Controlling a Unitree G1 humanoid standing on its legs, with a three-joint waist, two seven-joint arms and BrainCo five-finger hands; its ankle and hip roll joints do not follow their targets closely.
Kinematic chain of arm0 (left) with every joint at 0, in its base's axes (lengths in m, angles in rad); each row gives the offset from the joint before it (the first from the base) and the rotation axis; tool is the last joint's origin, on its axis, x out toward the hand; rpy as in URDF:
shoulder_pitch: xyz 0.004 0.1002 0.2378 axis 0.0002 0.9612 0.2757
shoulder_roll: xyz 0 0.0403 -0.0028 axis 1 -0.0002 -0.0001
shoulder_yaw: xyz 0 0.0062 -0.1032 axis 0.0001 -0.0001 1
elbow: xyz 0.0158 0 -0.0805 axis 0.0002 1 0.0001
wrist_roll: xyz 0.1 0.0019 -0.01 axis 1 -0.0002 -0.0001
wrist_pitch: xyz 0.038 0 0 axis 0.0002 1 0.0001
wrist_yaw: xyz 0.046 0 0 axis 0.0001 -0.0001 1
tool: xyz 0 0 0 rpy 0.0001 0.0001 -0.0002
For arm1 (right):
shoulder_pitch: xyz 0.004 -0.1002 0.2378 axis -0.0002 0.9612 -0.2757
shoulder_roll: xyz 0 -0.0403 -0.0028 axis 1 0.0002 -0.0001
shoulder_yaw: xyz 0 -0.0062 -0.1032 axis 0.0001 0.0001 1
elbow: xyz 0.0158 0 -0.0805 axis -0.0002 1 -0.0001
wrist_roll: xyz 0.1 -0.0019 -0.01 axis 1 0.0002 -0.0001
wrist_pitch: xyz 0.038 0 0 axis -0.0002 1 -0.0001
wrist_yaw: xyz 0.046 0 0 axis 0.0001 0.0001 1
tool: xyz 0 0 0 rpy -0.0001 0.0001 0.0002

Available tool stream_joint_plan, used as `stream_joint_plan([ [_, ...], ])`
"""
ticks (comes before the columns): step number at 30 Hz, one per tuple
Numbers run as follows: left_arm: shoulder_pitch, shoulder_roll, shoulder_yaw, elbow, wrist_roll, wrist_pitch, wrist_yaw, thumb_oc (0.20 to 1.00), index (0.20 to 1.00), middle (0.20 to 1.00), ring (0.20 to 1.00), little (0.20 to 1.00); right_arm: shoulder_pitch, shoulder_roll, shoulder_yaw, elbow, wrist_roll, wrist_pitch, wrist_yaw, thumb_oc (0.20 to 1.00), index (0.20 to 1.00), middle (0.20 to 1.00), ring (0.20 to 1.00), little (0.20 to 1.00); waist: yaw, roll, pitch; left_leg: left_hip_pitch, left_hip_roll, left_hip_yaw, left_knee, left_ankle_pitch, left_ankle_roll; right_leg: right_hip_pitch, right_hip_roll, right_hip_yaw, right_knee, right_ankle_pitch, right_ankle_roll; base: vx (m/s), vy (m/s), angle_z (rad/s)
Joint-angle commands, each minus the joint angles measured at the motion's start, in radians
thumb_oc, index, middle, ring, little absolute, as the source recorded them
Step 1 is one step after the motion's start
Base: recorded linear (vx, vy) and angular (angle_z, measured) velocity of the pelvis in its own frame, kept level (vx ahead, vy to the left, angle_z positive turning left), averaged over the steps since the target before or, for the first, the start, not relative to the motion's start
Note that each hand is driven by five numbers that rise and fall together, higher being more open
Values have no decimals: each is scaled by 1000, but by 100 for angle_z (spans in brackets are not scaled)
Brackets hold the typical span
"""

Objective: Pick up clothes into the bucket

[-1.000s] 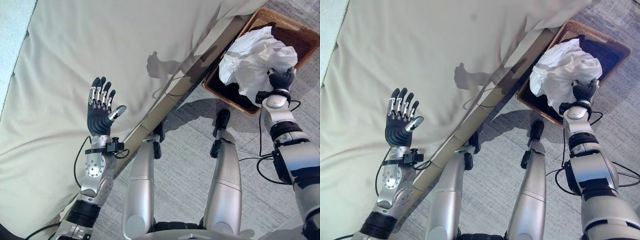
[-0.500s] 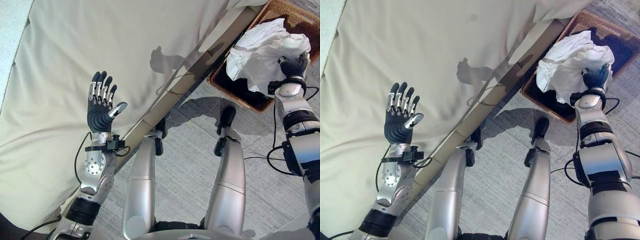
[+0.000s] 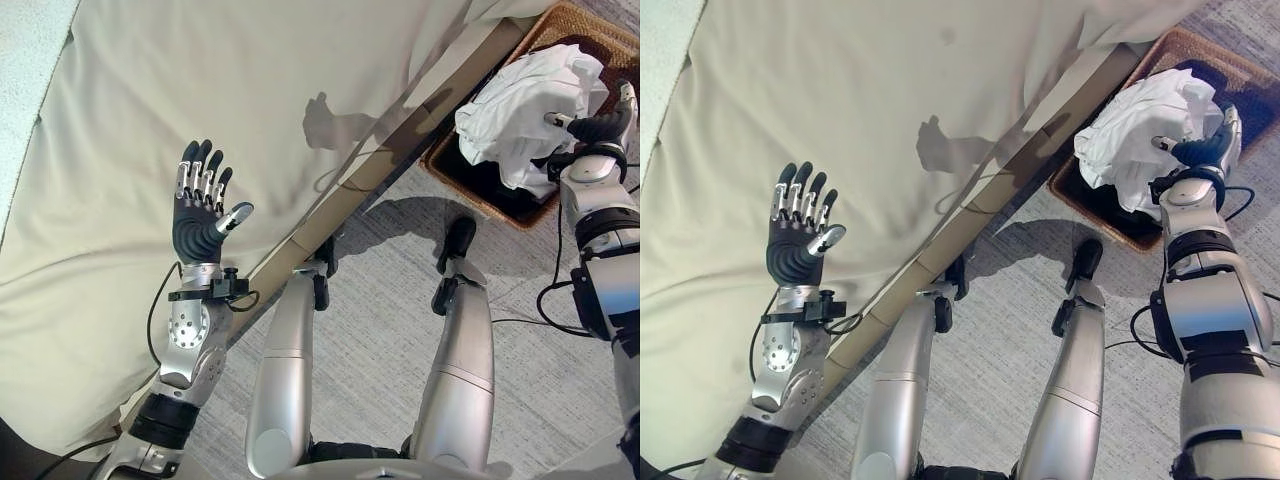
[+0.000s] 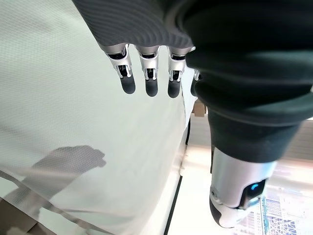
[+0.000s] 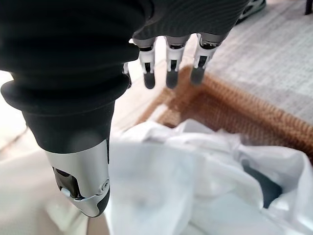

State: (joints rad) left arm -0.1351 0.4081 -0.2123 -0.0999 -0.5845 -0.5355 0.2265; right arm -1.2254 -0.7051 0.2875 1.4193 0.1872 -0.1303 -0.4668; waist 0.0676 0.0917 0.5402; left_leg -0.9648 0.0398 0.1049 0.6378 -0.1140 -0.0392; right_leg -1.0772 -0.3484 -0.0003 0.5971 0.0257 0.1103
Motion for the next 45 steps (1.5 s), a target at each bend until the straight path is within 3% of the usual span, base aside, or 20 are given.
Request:
stream_joint_plan([
  [1, 18, -11, 72, -103, -29, -55, 13, 1000, 1000, 1000, 1000, 1000, -15, -30, 53, -2, 2, -4, -29, 1000, 1000, 1000, 1000, 1000, -30, 46, -21, 13, 7, -19, -26, -16, -23, 87, 0, 29, -5, -69, 39, 0, 0, 0],
  [8, 13, -8, 84, -90, -37, -62, 7, 1000, 1000, 1000, 1000, 1000, -11, -44, 32, -5, 21, -5, -43, 1000, 1000, 1000, 1000, 1000, -30, 35, -35, 86, 11, -21, -93, 3, -28, 164, -2, 9, -76, -39, 46, -13, 1, -1],
  [9, 11, -8, 92, -89, -33, -63, 10, 1000, 1000, 1000, 1000, 1000, -3, -46, 25, -31, 28, -15, -55, 1000, 1000, 1000, 1000, 1000, -35, 27, -40, 96, 10, -13, -120, 40, -22, 179, -5, 3, -113, 2, 43, -80, 10, 0],
  [13, 16, -20, 114, -53, -25, -71, 12, 1000, 1000, 1000, 1000, 1000, 104, -10, -4, -215, 37, -75, -77, 1000, 1000, 1000, 1000, 1000, -48, -3, -55, 193, 18, -13, -187, 61, -29, 291, 2, -22, -192, 26, 49, 3, -7, 1],
  [17, 33, -36, 140, 31, -6, -76, 8, 1000, 1000, 1000, 1000, 1000, 369, 62, -89, -557, 13, -146, -64, 1000, 1000, 1000, 1000, 1000, -74, -42, -81, 329, 26, -24, -262, 77, -39, 448, 6, -59, -286, 54, 56, 77, -35, -3],
  [18, 34, -34, 138, 31, -7, -77, 8, 1000, 1000, 1000, 1000, 1000, 375, 63, -92, -562, 11, -144, -65, 1000, 1000, 1000, 1000, 1000, -73, -43, -79, 334, 26, -25, -265, 78, -39, 454, 6, -60, -289, 54, 56, 114, -59, -1],
  [24, 75, -47, 177, 143, -21, -50, -54, 1000, 1000, 1000, 1000, 1000, 733, 182, -163, -842, 4, -208, 74, 1000, 1000, 1000, 1000, 1000, -77, -79, -144, 553, 44, -53, -406, 121, -50, 704, 20, -127, -426, 75, 68, 126, -73, -3],
  [35, 175, -45, 203, 265, 135, 8, -95, 1000, 1000, 1000, 1000, 1000, 1023, 334, -169, -1018, 103, -239, 266, 1000, 1000, 1000, 1000, 1000, -75, -118, -315, 807, 74, -51, -621, 182, -79, 941, 84, -204, -593, 97, 80, 119, -44, 6],
  [39, 198, -60, 189, 283, 137, 20, -115, 1000, 1000, 1000, 1000, 1000, 1090, 357, -140, -1052, 60, -229, 282, 1000, 1000, 1000, 1000, 1000, -72, -124, -356, 855, 91, -39, -668, 197, -90, 988, 103, -228, -643, 103, 84, 82, -30, 1],
  [45, 213, -95, 126, 333, 152, 43, -130, 1000, 1000, 1000, 1000, 1000, 1183, 447, -105, -1017, 131, -232, 295, 1000, 1000, 1000, 1000, 1000, -73, -123, -407, 914, 101, -37, -693, 205, -94, 1048, 121, -234, -645, 85, 79, 66, -2, 2],
])
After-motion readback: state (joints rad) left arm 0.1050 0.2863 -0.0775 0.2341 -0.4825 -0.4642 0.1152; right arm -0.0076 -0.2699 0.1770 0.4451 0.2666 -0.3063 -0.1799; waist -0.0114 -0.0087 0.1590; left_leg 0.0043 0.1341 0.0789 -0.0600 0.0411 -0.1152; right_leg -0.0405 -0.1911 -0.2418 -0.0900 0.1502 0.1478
